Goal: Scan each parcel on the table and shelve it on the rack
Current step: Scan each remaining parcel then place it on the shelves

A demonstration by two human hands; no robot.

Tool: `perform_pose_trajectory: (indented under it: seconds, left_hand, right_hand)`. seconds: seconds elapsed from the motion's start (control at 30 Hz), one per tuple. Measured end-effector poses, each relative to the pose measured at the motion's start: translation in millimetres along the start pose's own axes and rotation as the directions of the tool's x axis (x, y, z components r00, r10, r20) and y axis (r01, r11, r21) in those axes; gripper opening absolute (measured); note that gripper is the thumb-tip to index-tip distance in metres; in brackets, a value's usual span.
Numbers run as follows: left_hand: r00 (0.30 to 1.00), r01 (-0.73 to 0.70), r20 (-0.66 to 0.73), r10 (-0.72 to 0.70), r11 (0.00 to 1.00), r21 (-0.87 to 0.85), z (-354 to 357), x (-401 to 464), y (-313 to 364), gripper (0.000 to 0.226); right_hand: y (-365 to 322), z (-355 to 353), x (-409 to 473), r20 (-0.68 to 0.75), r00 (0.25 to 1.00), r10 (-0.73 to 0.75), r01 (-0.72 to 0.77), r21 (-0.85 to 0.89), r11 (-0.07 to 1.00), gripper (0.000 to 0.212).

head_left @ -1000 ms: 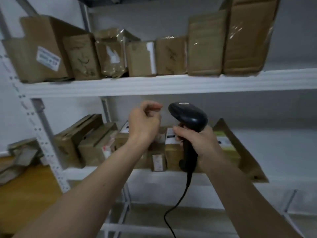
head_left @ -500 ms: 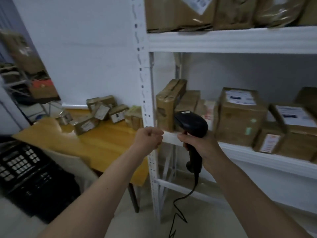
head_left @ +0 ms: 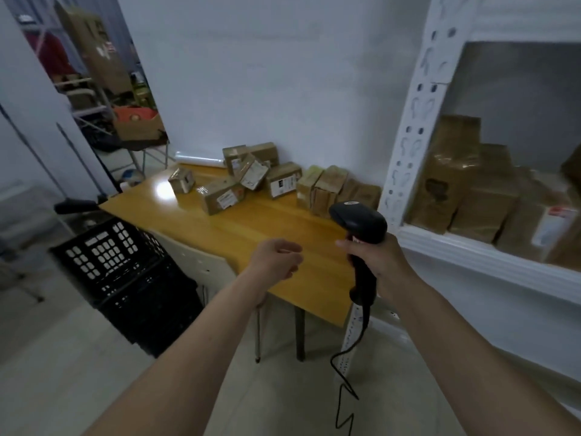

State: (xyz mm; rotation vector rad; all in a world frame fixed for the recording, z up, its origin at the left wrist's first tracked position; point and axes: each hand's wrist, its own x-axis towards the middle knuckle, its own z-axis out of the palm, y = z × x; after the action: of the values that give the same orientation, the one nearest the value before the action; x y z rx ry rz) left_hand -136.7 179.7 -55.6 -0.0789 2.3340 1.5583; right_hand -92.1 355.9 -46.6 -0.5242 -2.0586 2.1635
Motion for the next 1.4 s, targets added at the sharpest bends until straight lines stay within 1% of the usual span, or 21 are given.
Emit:
perform_pose_trajectory:
  seconds: [0.13, 0.27, 0.37, 0.7, 0.87, 1.0, 1.13, 1.27, 1.4]
  left_hand:
    - [1.000, 0.031, 0.002, -0.031, 0.999, -0.011, -26, 15, -12, 0.011]
    - [0.997, 0.076, -0.009, -0.077, 0.997, -0.031, -46, 39, -25, 0.015]
    - [0.994, 0.107, -0.009, -0.107, 0.994, -0.027, -60, 65, -29, 0.017]
    - [0.992, 0.119, 0.037, -0.122, 0.990, 0.079, -84, 208, 5, 0.024]
    - [0.992, 0.113, 0.045, -0.119, 0.986, 0.119, -97, 275, 14, 0.034]
    - [0.984, 0.169, 0.024, -0.174, 0.975, 0.147, -113, 319, 9, 0.044]
    - [0.975, 0.218, -0.013, -0.221, 0.953, 0.210, -126, 367, 2, 0.061]
    - [0.978, 0.207, -0.040, -0.204, 0.930, 0.305, -135, 422, 2, 0.075]
    - [0.987, 0.160, -0.031, -0.159, 0.924, 0.349, -153, 479, -1, 0.078]
  right_hand:
    - [10, 33, 22, 0.023, 0.999, 0.029, -0.029, 0.020, 0.999, 0.016]
    - [21, 64, 46, 0.077, 0.993, 0.087, -0.090, 0.038, 0.995, 0.016]
    - [24, 82, 70, 0.078, 0.992, 0.101, -0.106, 0.061, 0.992, 0.016]
    - [4, 129, 196, 0.114, 0.981, 0.158, -0.174, 0.155, 0.973, 0.012]
    - [-8, 148, 259, 0.144, 0.975, 0.171, -0.191, 0.143, 0.971, 0.009]
    - [-10, 168, 293, 0.159, 0.961, 0.226, -0.251, 0.159, 0.955, 0.008]
    - [-10, 182, 321, 0.166, 0.947, 0.276, -0.302, 0.162, 0.939, 0.015]
    - [-9, 193, 349, 0.143, 0.942, 0.303, -0.325, 0.176, 0.929, 0.022]
    - [-9, 215, 380, 0.091, 0.940, 0.328, -0.340, 0.193, 0.921, 0.018]
